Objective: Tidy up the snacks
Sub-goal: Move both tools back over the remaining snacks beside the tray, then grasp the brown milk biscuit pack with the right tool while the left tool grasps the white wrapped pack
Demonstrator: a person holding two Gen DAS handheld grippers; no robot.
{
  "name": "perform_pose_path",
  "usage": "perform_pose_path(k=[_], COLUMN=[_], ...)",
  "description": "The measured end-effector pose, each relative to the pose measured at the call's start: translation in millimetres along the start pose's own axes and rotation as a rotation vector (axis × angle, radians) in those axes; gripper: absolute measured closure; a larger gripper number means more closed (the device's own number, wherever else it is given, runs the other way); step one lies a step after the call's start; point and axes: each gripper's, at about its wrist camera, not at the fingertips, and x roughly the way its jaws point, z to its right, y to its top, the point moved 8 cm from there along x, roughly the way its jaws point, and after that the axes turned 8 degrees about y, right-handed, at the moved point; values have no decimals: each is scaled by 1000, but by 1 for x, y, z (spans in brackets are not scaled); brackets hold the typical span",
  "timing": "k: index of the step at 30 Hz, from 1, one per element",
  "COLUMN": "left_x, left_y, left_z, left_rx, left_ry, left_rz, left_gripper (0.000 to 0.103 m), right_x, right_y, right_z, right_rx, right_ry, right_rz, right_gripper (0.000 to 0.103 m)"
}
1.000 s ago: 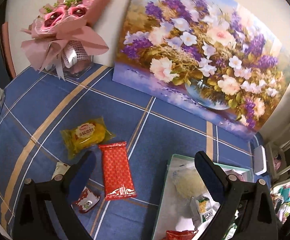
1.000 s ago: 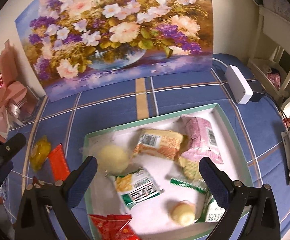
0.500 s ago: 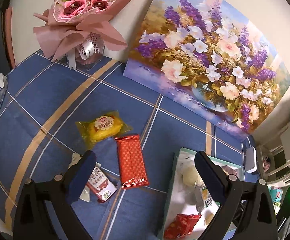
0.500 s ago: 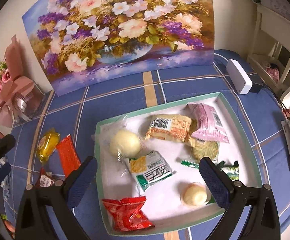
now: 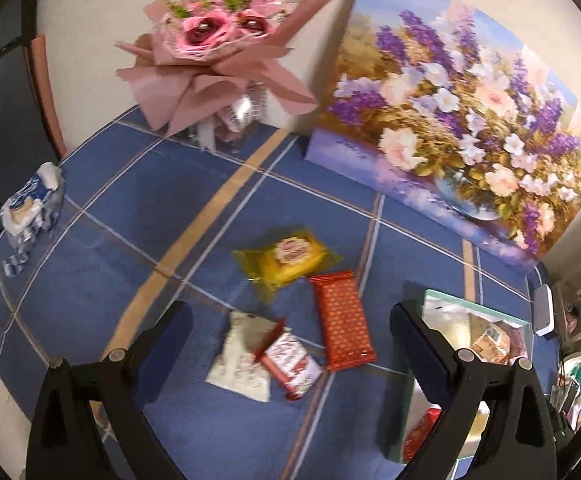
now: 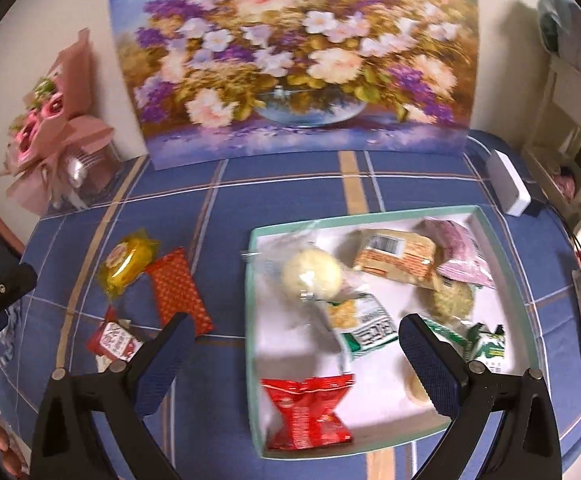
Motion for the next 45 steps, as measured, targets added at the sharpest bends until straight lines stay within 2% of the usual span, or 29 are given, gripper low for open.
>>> perform_pose_path(k=[4,10,17,22,31,38,45], left_x=[3,9,25,43,98,115,123], left_y=[-1,4,0,-9,-46,-53,-53], left_z=[-23,-59,-83,-84,-78,-79,-83], left_rx=[-22,-98,-140,-147,-167,-184,-193], left_ry=[26,48,56,36,23,43,60], left_rz=[-26,-50,-105,-168,-351,-388,-393], left_gripper=[4,4,4,4,4,4,4], right_x=[5,23,47,61,88,106,119], right_y=[-1,-12,-31,-44,-65,-73,-71], right_z=[-21,-51,-90,-110,-126,-135,-142], right_rx=[-41,-62,-104,-140,-194,-221,-214], right_ry=[12,56,121,152,160,163,178], right_rz=[-2,-47,-116,-150,-220,-260,-261], right_gripper=[0,0,0,0,0,0,0])
